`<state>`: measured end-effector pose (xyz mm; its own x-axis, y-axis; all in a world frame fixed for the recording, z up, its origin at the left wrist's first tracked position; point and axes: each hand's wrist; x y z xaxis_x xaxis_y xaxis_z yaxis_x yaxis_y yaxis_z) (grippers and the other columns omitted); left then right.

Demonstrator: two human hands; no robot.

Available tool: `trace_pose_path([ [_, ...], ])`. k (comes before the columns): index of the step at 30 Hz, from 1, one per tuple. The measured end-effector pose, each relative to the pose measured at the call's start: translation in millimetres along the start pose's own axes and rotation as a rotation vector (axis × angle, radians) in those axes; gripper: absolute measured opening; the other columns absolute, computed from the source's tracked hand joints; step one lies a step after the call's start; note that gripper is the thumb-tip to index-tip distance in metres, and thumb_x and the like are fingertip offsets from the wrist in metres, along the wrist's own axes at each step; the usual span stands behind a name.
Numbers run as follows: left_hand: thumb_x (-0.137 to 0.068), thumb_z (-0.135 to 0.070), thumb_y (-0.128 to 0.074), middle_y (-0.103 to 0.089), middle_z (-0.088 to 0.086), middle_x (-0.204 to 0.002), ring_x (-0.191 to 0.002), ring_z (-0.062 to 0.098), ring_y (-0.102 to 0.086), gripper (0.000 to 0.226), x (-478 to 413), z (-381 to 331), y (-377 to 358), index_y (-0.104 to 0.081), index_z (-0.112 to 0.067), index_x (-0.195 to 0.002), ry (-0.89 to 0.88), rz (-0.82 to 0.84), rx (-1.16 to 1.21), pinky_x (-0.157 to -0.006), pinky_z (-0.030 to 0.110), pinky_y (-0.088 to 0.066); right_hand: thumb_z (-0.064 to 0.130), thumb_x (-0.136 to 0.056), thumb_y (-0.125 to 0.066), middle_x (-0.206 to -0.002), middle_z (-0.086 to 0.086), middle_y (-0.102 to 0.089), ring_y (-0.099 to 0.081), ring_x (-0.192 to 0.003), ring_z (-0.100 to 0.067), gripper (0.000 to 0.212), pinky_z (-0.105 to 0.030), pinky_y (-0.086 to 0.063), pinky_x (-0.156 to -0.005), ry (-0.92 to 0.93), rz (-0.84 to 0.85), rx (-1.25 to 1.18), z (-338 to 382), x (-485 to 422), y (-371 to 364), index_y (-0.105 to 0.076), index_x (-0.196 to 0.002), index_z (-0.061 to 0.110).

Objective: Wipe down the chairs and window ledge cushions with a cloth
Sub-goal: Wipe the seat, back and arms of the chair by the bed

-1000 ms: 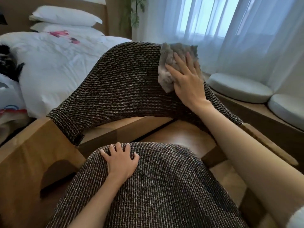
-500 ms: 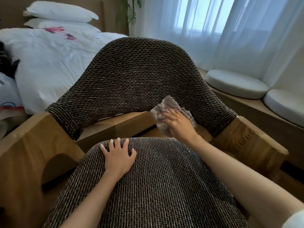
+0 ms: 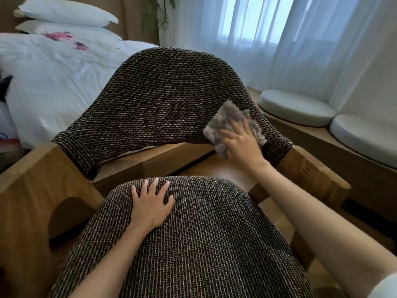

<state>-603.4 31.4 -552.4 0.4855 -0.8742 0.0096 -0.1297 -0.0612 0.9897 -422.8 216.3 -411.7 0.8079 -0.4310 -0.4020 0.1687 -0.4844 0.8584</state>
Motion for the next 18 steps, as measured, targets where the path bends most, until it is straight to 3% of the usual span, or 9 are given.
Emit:
trace_pose_path([
  [4,-0.097,-0.055,-0.012,-0.006,0.002,-0.160,-0.147,0.027,0.001,0.057,2.8,0.4,0.8,-0.008,-0.038,-0.150,-0.012,0.004,0.004,-0.115,0.056,0.006,0.027,-0.094,-0.044,-0.139,0.002,-0.054,-0.017,-0.146,-0.025,0.036,-0.048,0.008,-0.118,0.018,0.229,0.042,18.5,23.5,-12.5,-0.065,-0.122,0.019],
  [8,-0.097,-0.054,-0.012,-0.005,0.000,-0.161,-0.147,0.026,0.002,0.055,9.2,-0.8,0.1,-0.008,-0.038,-0.150,-0.007,0.012,0.003,-0.115,0.055,0.006,0.021,-0.094,-0.043,-0.135,0.001,-0.058,-0.039,-0.136,-0.024,0.031,-0.044,-0.008,-0.119,-0.022,0.018,-0.132,20.1,14.5,13.2,-0.071,-0.107,0.016],
  [11,-0.097,-0.053,-0.012,-0.005,0.000,-0.161,-0.147,0.026,0.002,0.056,14.0,-1.6,-1.2,-0.008,-0.037,-0.151,-0.012,0.010,0.003,-0.115,0.054,0.007,0.019,-0.094,-0.048,-0.131,0.002,-0.060,-0.038,-0.137,-0.028,0.027,-0.046,-0.004,-0.119,-0.059,-0.174,-0.053,3.0,7.0,35.9,-0.071,-0.106,0.018],
  [14,-0.097,-0.054,-0.012,-0.004,0.000,-0.161,-0.147,0.025,0.003,0.056,19.5,-1.8,-1.1,-0.008,-0.037,-0.151,-0.014,0.015,0.004,-0.115,0.053,0.008,0.024,-0.092,-0.044,-0.128,0.002,-0.063,-0.032,-0.141,-0.027,0.033,-0.049,-0.001,-0.119,-0.106,-0.067,0.019,-9.9,21.3,42.5,-0.070,-0.113,0.020],
  [18,-0.097,-0.054,-0.011,-0.002,-0.002,-0.161,-0.147,0.023,0.005,0.056,31.1,-3.0,0.0,-0.006,-0.038,-0.151,-0.012,0.028,0.007,-0.115,0.051,0.008,0.026,-0.089,-0.045,-0.121,-0.002,-0.067,-0.035,-0.138,-0.021,0.036,-0.035,0.006,-0.118,-0.122,0.045,0.050,-6.6,54.1,26.5,-0.072,-0.109,0.013],
])
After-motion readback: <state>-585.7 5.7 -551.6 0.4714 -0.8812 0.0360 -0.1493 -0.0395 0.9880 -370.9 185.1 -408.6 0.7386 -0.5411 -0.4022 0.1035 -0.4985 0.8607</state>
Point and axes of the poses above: each hand's wrist, its own x-axis away from the middle knuckle, its own y-axis out of the back of the hand, z = x × y
